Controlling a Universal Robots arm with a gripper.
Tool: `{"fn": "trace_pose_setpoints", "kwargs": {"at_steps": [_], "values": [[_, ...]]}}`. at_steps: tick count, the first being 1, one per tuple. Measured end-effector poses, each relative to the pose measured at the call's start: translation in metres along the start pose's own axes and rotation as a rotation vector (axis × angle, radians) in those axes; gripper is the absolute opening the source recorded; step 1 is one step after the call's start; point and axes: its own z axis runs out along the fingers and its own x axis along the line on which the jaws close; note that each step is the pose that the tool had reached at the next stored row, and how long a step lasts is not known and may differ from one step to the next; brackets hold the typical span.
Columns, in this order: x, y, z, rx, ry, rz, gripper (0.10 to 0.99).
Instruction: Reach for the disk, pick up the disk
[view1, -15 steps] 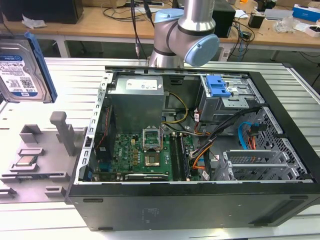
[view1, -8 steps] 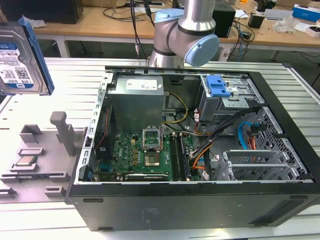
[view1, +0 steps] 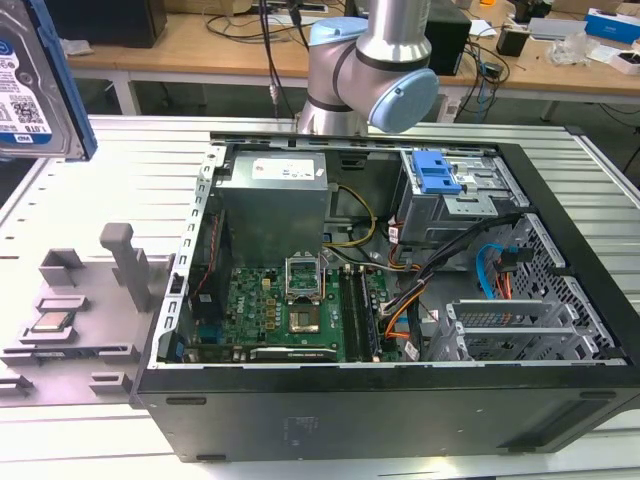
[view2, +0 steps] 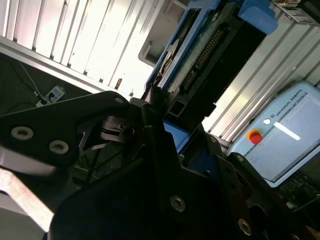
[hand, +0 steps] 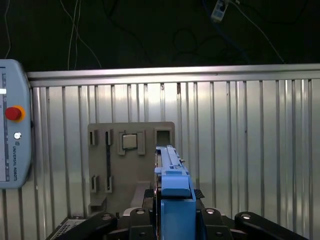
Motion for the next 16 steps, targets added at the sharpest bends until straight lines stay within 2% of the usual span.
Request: {"fn": "trace_pose_setpoints", "kwargs": {"at_steps": [1, 5, 13, 16], "values": [[0.0001, 0.0000, -0.0044, 0.000, -0.0001, 0.000, 0.369], [0.0003, -0.0001, -0.0145, 0.000, -0.0001, 0.000, 0.369], [0.0002, -0.0003, -0.0156, 0.000, 0.0000, 0.000, 0.369], [0.0000, -0.0077, -0.0156, 0.000, 0.0007, 0.000, 0.369]]}}
